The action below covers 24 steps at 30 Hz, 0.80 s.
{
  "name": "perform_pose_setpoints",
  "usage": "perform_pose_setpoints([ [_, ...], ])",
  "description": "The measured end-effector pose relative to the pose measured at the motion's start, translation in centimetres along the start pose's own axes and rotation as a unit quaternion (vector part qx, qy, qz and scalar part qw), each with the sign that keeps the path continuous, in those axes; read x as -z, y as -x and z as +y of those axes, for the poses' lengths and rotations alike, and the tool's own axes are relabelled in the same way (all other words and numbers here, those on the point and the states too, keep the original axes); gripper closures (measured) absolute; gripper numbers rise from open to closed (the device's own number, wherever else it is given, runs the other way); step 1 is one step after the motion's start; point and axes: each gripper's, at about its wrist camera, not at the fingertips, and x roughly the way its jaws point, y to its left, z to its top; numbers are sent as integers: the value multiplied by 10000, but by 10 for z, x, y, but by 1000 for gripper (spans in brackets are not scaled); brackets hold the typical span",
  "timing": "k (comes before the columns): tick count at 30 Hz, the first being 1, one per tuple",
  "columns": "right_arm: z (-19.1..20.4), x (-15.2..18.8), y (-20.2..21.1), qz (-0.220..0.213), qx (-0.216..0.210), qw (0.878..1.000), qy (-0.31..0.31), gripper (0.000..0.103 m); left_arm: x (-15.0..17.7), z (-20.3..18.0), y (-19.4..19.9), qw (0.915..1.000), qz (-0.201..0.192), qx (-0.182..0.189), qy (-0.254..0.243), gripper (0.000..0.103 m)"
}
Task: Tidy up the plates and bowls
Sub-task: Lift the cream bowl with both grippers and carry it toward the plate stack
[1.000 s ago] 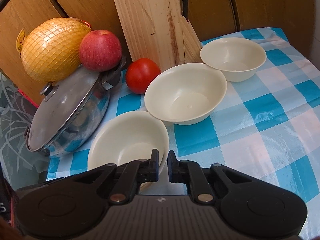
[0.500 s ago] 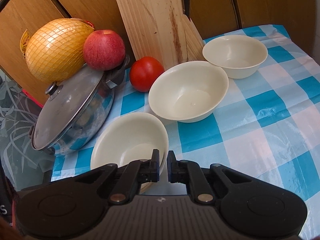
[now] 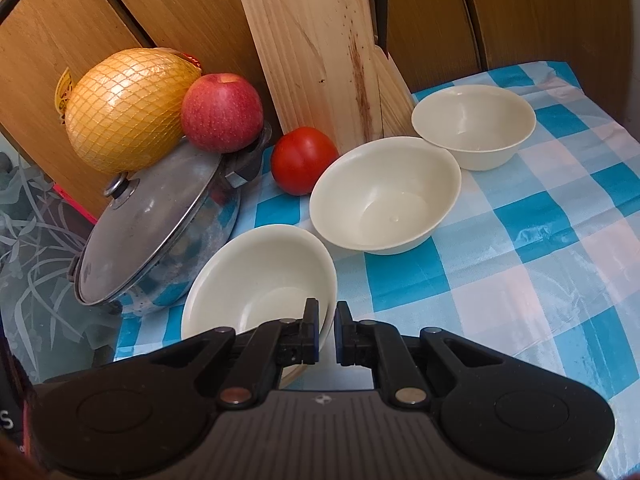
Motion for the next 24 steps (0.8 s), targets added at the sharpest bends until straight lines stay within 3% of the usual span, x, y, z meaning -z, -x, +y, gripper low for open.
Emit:
perform_pose_setpoints([
  [24, -1, 6, 28, -223, 47, 9997, 85, 93, 7, -10, 22, 9996, -230, 124, -102, 61],
])
